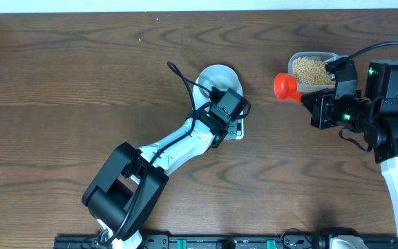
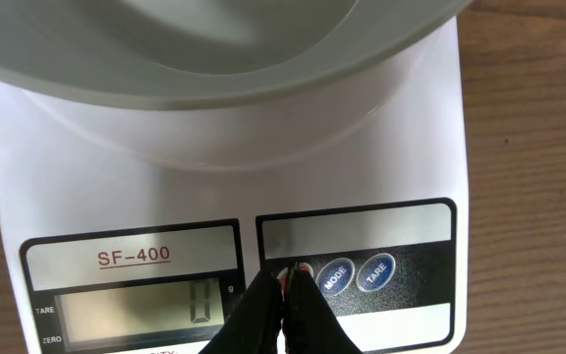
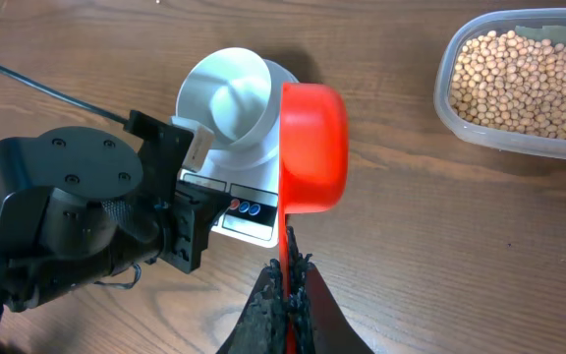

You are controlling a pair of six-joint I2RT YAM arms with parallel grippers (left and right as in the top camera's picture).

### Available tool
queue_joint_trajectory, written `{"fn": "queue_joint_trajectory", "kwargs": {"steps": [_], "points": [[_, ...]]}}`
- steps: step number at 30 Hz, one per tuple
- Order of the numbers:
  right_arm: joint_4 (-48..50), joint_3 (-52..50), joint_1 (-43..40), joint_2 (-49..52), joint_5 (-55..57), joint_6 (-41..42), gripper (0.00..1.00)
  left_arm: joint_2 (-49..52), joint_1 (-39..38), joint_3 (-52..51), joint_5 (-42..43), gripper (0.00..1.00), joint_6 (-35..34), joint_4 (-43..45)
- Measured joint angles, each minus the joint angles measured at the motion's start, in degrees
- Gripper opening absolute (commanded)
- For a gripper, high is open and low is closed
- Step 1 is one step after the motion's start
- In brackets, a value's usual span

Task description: Scoop item into bowl and weigh 50g on scale

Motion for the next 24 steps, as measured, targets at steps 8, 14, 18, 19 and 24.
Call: {"fn": "queue_joint_trajectory", "kwargs": {"steps": [8,14,18,19,24], "points": [[-0.09,0.0,0.0,0.0,0.0,0.0,0.01,1.9,-0.02,0.0,-0.37,0.07,-0.02,0.76],[-0.63,0.0,0.0,0.0,0.02,0.0,0.01,2.99,-0.22,0.87,-0.33,0.07,0.15,1.36],[-0.74,0.0,0.0,0.0,0.02,0.0,0.01,2.97,-0.22,0.87,-0.31,0.07,0.15,1.38],[-0.74,0.0,0.0,0.0,0.0,0.0,0.01,2.89,-0.22,0.87,-0.31,0.07,0.15,1.36],[-0.55,0.0,0.0,0.0,0.0,0.0,0.01,2.08,-0.15,0.66,-0.31,0.07,0.39,0.55]]}}
